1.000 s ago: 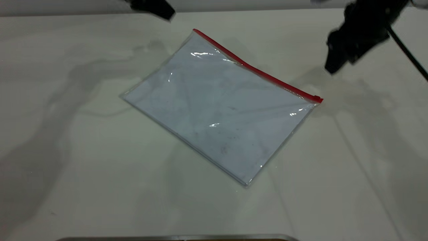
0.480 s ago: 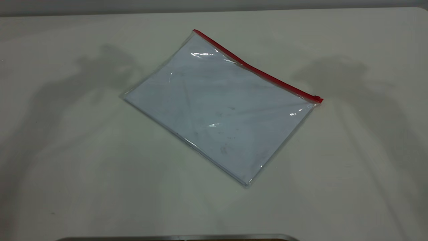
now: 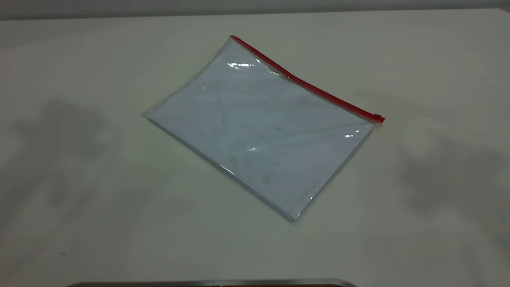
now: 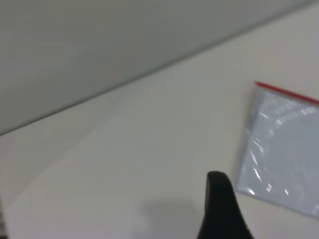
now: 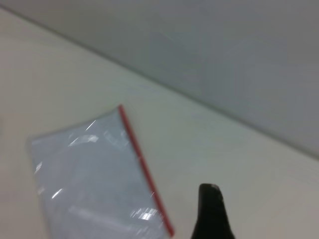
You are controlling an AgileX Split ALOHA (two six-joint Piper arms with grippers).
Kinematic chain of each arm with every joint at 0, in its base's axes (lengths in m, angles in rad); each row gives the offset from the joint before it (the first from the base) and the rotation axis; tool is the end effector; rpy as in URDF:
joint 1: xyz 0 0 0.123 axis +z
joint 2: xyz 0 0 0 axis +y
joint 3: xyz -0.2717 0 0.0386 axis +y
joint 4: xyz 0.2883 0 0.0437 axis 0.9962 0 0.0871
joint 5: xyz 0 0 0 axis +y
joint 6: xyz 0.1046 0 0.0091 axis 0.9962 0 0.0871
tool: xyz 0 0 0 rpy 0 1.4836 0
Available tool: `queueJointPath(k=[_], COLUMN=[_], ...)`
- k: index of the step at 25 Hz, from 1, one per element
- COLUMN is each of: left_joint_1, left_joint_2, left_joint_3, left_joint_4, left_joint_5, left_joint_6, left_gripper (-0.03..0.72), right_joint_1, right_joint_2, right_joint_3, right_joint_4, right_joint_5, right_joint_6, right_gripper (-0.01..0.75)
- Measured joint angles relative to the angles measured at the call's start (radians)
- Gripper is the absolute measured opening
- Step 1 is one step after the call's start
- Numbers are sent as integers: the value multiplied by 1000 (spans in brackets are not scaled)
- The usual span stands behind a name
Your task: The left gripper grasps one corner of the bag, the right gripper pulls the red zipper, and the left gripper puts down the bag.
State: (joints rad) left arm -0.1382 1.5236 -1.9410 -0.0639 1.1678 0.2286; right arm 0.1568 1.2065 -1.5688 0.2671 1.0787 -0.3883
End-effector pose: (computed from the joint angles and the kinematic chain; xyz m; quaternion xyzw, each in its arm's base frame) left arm 0.3500 -0.0549 0.4885 0.1654 0.8830 -0.0121 0.4392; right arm 0.2696 0.0674 0.4748 -0.2350 0.8514 0.0803 0.4619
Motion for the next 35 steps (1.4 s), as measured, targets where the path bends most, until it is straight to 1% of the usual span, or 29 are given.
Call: queueJointPath(k=[2,4,6,8,11,18,21,24,27,32,35], left_joint_1=[0,0,0,0,0,0,0,0,0,0,0], left_joint_2=[-44,-101,-167,-254,-395,-778,-929,-1061,-1166,-1272,-1302], left_joint_3=[4,33,92,178,366,829,983,1105,1190,1289,1331], left_joint_4=[34,47,49,49,49,64,64,64,31,-35,-47], left_joint_5=[0,0,0,0,0,0,0,0,0,0,0], left_joint_6=[-63,-116,-135,-139,-141,-143,-143,-143,-143,-129,-107], left_gripper=[546,546,546,546,546,546,546,546,546,546,546], right_joint_1=[0,0,0,0,0,0,0,0,0,0,0], right_joint_2=[-47,-93,-143,-197,-304,-647,-806,-942,-1061,-1204,-1224], right_joint_3=[0,0,3,36,147,516,663,777,870,990,1044], right_joint_4=[24,44,66,81,88,92,89,70,42,-6,-23], right_joint_5=[94,154,157,157,157,157,157,157,157,148,121], right_joint_6=[2,3,16,32,48,55,55,55,55,55,55], right_gripper=[566,566,566,566,566,566,566,566,566,566,566])
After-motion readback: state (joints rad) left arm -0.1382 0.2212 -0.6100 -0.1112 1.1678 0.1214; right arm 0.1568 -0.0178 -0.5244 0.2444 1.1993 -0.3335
